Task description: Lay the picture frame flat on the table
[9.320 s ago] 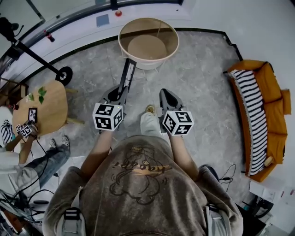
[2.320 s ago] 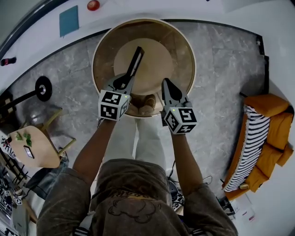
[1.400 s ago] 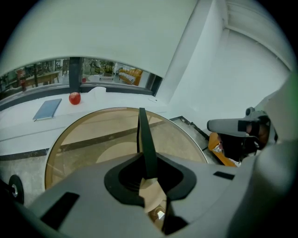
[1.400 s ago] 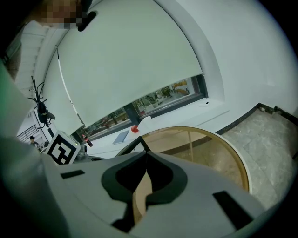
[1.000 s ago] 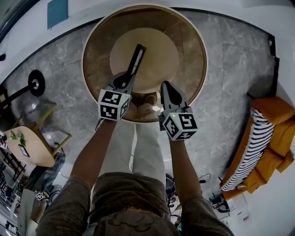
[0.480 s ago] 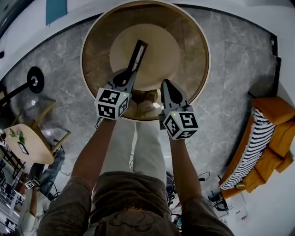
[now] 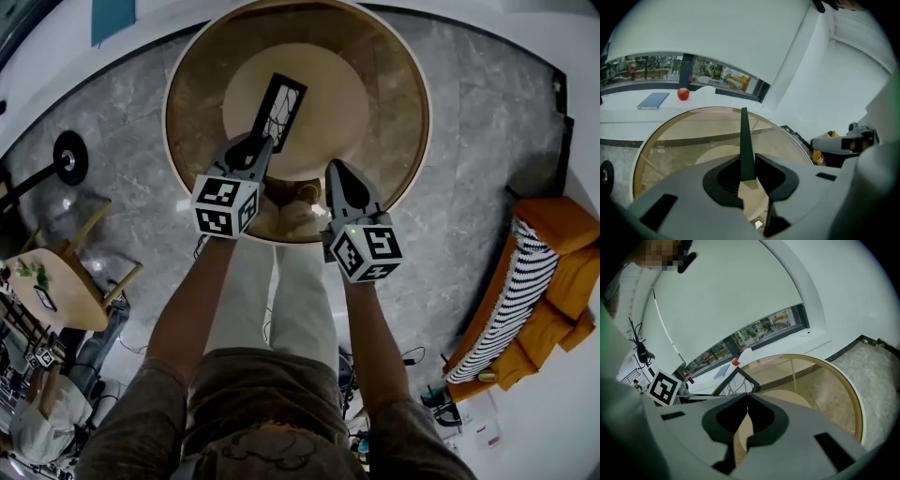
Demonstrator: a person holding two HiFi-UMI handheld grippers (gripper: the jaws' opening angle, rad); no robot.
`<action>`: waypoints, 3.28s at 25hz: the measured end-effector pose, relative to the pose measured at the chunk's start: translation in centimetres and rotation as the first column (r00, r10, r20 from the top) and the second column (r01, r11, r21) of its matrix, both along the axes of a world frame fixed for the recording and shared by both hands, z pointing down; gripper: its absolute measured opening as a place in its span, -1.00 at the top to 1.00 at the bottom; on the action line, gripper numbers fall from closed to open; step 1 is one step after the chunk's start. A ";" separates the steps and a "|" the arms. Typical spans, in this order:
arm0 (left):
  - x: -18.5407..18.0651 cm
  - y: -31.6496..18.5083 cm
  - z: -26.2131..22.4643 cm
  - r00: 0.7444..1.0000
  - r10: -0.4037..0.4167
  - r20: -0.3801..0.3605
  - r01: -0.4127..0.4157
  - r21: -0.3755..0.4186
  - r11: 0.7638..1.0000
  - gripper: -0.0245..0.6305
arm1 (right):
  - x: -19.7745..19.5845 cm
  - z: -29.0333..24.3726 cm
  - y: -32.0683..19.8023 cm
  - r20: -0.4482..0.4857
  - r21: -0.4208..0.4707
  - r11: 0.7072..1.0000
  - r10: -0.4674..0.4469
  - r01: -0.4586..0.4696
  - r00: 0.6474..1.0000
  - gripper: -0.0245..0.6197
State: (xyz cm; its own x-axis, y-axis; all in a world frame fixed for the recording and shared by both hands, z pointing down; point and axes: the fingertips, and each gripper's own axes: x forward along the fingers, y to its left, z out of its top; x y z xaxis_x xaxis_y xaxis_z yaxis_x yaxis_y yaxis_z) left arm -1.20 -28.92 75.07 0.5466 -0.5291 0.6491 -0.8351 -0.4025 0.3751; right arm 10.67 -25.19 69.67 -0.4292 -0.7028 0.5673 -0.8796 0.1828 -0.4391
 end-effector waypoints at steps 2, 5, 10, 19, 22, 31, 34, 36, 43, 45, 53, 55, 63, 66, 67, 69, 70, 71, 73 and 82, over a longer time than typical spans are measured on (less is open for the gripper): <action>-0.2 -0.1 0.3 1.000 -0.009 0.003 0.009 -0.001 1.000 0.66 | 0.0 0.2 0.1 0.000 -0.004 1.000 -0.003 0.003 1.000 0.86; -0.3 -0.2 0.6 1.000 -0.023 -0.005 0.023 -0.008 1.000 0.64 | 0.1 0.4 0.3 0.001 -0.007 1.000 -0.005 0.005 1.000 0.87; -0.4 -0.3 1.4 0.999 -0.029 -0.031 0.028 -0.035 0.999 0.63 | -0.4 0.9 0.0 0.005 -0.015 1.000 -0.007 0.007 1.000 0.87; -1.0 -0.6 2.5 0.999 -0.049 -0.008 0.048 -0.042 0.998 0.55 | -0.7 1.1 -0.3 0.004 -0.020 1.000 -0.010 0.010 1.000 0.86; -1.1 -0.6 2.9 0.999 -0.054 -0.002 0.054 -0.047 0.997 0.52 | -0.7 1.3 -0.2 0.006 -0.025 1.000 -0.012 0.012 1.000 0.86; -1.7 -0.7 3.8 0.997 -0.059 0.053 0.062 -0.054 0.997 0.37 | -0.8 1.5 0.1 0.009 -0.035 0.999 -0.016 0.016 1.000 0.86; -2.0 -0.7 4.1 0.996 -0.066 0.056 0.069 -0.061 0.996 0.34 | -0.9 1.6 0.1 0.012 -0.037 0.999 -0.016 0.016 1.000 0.86; -2.0 -0.6 4.4 0.996 -0.072 0.055 0.076 -0.068 0.995 0.32 | -1.0 1.8 0.1 0.012 -0.039 0.999 -0.017 0.018 1.000 0.87; -2.6 -0.4 5.2 0.992 -0.080 0.100 0.088 -0.081 0.993 0.22 | -1.3 1.8 0.1 0.014 -0.041 0.999 -0.021 0.021 1.000 0.86; -2.7 -0.3 5.3 0.992 -0.084 0.099 0.093 -0.083 0.992 0.22 | -1.3 1.8 0.1 0.014 -0.043 0.999 -0.021 0.022 1.000 0.86; -2.8 -0.2 5.8 0.987 -0.093 0.127 0.104 -0.082 0.991 0.18 | -1.4 2.2 0.2 0.015 -0.052 0.998 -0.021 0.021 1.000 0.86; -2.9 -0.2 6.0 0.983 -0.078 0.168 0.092 -0.076 0.993 0.18 | -1.4 2.3 0.2 0.014 -0.053 0.998 -0.022 0.022 1.000 0.86; -3.3 -0.3 6.0 0.980 -0.111 0.167 0.123 -0.066 0.990 0.25 | -1.3 2.2 0.3 0.016 -0.057 0.998 -0.019 0.020 1.000 0.86; -3.5 -0.5 5.3 0.980 -0.123 0.157 0.133 -0.055 0.990 0.26 | -1.3 1.9 0.3 0.016 -0.054 0.998 -0.017 0.018 1.000 0.86; -3.5 -0.5 5.1 0.980 -0.127 0.154 0.136 -0.053 0.989 0.27 | -1.2 1.8 0.2 0.016 -0.052 0.999 -0.017 0.018 1.000 0.86; -3.5 -0.5 4.5 0.980 -0.131 0.148 0.139 -0.048 0.989 0.32 | -1.3 1.5 0.2 0.015 -0.048 0.999 -0.017 0.018 1.000 0.86; -3.5 -0.5 4.2 0.981 -0.131 0.146 0.139 -0.046 0.989 0.36 | -1.3 1.3 0.2 0.015 -0.047 0.999 -0.018 0.018 1.000 0.87; -3.4 -0.4 3.9 0.981 -0.131 0.145 0.139 -0.045 0.989 0.39 | -1.4 1.1 0.2 0.015 -0.047 0.999 -0.018 0.019 1.000 0.87; -3.3 -0.3 3.2 0.981 -0.134 0.142 0.141 -0.044 0.989 0.53 | -1.5 0.6 0.3 0.014 -0.047 0.999 -0.019 0.020 1.000 0.86; -2.4 0.7 -3.9 0.985 -0.157 0.074 0.161 -0.044 0.986 0.86 | -1.6 -4.3 1.3 0.008 -0.043 0.999 -0.022 0.022 1.000 0.87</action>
